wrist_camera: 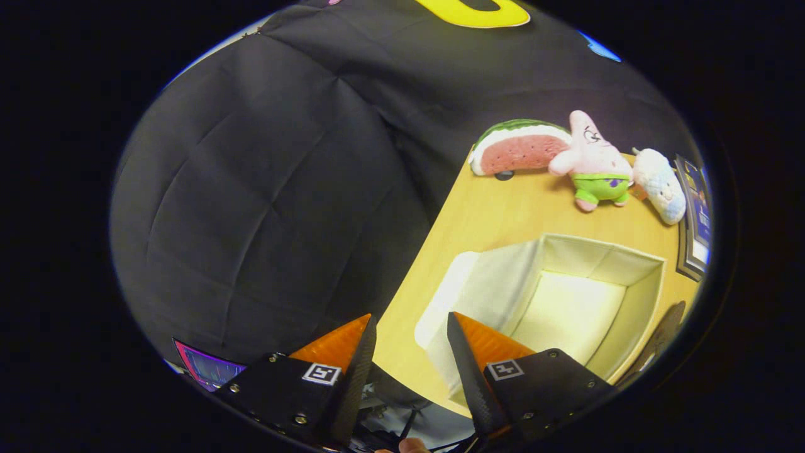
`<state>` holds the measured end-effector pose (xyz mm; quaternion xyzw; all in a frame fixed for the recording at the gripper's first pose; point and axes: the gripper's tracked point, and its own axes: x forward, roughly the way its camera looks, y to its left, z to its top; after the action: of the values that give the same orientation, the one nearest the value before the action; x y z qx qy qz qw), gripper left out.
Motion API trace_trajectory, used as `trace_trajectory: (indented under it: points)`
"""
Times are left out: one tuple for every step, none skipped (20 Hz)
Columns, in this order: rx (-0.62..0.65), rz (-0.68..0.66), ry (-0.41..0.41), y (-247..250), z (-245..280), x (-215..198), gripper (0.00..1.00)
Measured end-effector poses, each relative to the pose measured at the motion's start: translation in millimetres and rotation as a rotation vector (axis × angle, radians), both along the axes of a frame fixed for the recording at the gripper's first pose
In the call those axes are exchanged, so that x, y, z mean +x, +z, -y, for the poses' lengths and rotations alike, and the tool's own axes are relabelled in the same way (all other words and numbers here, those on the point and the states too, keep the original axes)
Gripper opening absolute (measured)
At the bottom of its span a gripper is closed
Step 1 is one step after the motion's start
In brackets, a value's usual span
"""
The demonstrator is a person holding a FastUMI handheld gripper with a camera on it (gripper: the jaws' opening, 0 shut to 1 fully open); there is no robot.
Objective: Open the storage box then place both shoes into the box .Put the left shoe in first, then the right shoe, with the right side of both shoes facing outward in a uniform manner.
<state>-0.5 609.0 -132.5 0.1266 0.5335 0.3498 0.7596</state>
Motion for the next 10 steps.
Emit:
trace_trajectory:
  points:
    - [-0.018, 0.005, -0.022, 1.3, 22.3, 3.3, 0.70]
    - [-0.020, 0.007, -0.039, 4.7, 43.7, 2.9, 0.70]
    - [-0.019, 0.007, -0.055, 6.2, 61.6, 4.1, 0.70]
    - [-0.030, 0.015, -0.076, 5.3, 86.7, 7.6, 0.70]
    - [-0.040, 0.023, -0.093, 3.8, 107.0, 10.2, 0.71]
    - [-0.052, 0.026, -0.111, 0.3, 130.6, 12.0, 0.70]
    - [-0.063, 0.021, -0.126, -4.2, 150.4, 12.7, 0.70]
    - [-0.073, 0.016, -0.140, -7.9, 169.4, 11.6, 0.70]
    - [-0.086, 0.009, -0.156, -12.1, 188.4, 11.8, 0.71]
    - [-0.094, 0.003, -0.171, -14.4, 204.5, 9.5, 0.70]
